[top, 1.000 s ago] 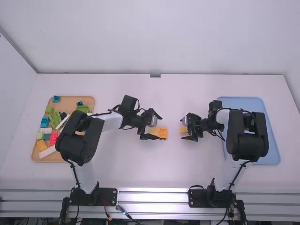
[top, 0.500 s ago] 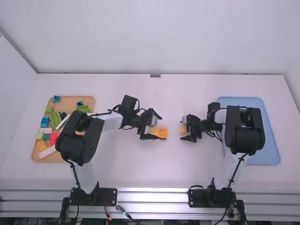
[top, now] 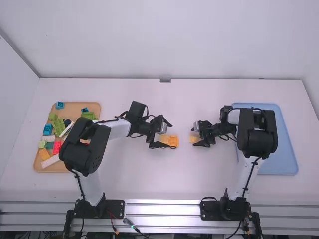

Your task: Assemble lego blocks to make yellow taxi

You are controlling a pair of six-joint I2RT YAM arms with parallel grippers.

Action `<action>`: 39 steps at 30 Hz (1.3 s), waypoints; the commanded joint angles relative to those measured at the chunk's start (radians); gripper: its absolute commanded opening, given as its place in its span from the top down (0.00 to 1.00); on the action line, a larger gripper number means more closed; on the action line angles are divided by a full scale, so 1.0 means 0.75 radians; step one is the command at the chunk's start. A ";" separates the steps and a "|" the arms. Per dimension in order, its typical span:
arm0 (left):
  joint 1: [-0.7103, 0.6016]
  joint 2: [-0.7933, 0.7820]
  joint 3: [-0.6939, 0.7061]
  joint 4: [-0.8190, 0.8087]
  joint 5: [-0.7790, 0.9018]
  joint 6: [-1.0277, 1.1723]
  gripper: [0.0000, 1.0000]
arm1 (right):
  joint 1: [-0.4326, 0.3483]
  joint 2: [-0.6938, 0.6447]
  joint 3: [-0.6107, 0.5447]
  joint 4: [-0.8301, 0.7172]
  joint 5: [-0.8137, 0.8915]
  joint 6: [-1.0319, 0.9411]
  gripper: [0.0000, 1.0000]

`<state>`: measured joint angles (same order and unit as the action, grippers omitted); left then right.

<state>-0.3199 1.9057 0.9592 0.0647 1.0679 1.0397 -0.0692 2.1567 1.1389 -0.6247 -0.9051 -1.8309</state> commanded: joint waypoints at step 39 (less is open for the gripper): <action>0.015 0.028 -0.091 0.067 -0.084 -0.005 0.01 | 0.060 -0.241 -0.086 0.028 -0.073 0.379 0.88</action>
<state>-0.3191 1.9057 0.9241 0.1001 0.9936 1.0401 -0.0513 2.0399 1.0889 -0.6033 -0.9386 -1.5936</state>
